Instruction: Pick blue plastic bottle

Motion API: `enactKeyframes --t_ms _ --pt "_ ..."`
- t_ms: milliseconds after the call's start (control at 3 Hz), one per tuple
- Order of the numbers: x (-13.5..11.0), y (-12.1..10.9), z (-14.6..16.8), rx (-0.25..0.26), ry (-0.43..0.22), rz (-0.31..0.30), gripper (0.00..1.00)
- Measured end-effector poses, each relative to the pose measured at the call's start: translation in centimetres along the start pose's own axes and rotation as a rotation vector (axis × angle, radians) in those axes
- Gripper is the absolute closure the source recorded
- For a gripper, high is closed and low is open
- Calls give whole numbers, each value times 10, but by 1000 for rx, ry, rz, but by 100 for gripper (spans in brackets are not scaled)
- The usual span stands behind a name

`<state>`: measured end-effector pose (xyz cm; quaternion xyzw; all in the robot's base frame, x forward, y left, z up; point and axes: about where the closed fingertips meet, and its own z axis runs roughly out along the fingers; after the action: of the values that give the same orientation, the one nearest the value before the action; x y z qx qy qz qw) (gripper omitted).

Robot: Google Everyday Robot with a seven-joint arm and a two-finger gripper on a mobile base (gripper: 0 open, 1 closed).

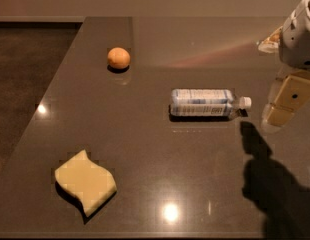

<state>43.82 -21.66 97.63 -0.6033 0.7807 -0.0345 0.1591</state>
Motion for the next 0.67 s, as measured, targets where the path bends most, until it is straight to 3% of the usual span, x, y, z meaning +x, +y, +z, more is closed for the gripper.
enactKeyframes --t_ms 333,667 --pt "0 0 0 0 0 0 0" --pt "-18 -2 13 -16 6 -50 0"
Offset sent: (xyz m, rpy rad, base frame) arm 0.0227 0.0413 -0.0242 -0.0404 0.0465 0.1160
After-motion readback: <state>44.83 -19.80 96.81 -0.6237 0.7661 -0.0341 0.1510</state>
